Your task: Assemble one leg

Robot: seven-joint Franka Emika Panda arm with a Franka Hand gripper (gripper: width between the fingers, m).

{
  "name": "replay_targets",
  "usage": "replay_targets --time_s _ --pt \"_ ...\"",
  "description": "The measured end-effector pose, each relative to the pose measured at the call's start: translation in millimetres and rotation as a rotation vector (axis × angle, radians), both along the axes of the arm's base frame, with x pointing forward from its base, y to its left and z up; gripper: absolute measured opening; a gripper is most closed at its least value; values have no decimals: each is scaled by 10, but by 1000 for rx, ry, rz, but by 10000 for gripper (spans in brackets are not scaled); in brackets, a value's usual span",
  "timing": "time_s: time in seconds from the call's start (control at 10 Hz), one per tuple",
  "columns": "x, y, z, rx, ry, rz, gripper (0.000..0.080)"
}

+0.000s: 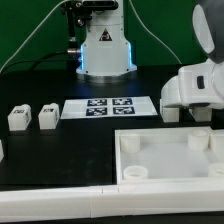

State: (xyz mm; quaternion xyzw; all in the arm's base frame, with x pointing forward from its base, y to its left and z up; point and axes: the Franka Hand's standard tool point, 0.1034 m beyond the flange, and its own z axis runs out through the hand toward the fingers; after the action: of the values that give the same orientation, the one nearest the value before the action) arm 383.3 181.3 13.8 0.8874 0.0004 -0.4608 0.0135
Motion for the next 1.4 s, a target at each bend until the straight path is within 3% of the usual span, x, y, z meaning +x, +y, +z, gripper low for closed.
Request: replay_targets --time_s 0.1,0.2,0.9,1.2,1.3,1.4 --pt "0 0 0 0 0 0 413" --pt "-1 1 2 1 0 1 291" --pt "9 -7 10 4 -1 3 292" --pt "241 -168 367 69 -32 34 293" --pt "340 -208 519 92 -72 47 293" --pt "511 -244 643 115 -190 54 293"
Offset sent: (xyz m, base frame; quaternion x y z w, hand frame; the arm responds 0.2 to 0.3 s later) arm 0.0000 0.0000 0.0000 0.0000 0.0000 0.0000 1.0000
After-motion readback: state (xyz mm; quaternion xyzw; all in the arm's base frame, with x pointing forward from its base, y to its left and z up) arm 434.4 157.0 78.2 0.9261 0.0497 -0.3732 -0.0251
